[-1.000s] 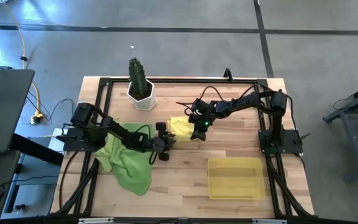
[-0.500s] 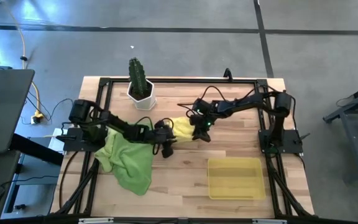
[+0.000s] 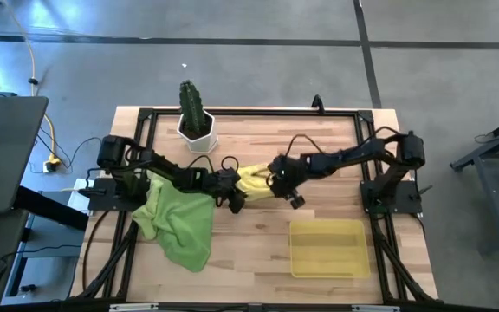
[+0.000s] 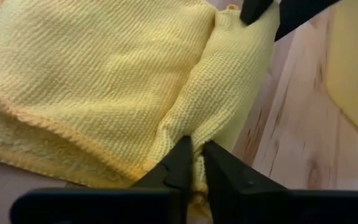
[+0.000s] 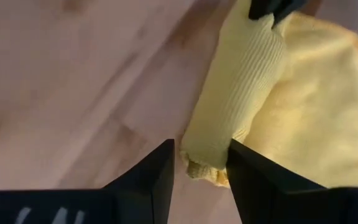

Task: Roll microfiber towels into tight, uniform cylinder then place into a basket
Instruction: Roll the yellow towel

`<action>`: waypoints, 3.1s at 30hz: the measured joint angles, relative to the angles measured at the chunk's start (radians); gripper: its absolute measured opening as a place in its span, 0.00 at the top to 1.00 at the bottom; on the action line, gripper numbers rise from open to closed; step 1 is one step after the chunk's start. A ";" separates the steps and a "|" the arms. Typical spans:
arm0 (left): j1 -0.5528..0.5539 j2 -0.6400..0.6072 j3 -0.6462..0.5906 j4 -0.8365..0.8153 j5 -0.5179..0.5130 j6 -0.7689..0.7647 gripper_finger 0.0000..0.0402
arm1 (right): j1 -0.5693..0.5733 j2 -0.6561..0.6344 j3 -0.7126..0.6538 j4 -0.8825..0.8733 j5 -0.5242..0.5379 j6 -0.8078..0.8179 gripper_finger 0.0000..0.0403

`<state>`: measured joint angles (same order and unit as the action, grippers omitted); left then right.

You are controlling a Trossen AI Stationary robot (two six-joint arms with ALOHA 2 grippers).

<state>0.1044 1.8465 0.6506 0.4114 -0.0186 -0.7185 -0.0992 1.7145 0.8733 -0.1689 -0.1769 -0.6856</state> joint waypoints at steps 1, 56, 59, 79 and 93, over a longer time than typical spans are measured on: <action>0.001 0.000 0.000 0.000 0.000 0.000 0.95 | 0.018 0.000 -0.008 0.017 0.059 0.003 0.67; -0.194 -0.175 0.049 -0.103 -0.210 0.535 0.73 | -0.132 0.114 -0.019 0.117 -0.322 0.776 1.00; -0.225 -0.173 0.073 -0.099 -0.273 0.653 0.71 | -0.133 0.115 -0.009 0.109 -0.327 0.785 1.00; -0.203 -0.033 0.067 -0.126 -0.279 0.507 0.69 | -0.138 0.118 0.004 0.117 -0.344 0.827 1.00; -0.161 0.002 0.071 -0.139 -0.224 0.320 0.87 | -0.156 0.064 0.004 0.104 -0.305 0.477 0.70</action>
<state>-0.0564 1.8481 0.7215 0.2729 -0.2426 -0.3988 -0.2550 1.7789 0.8770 -0.0646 -0.4815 -0.2090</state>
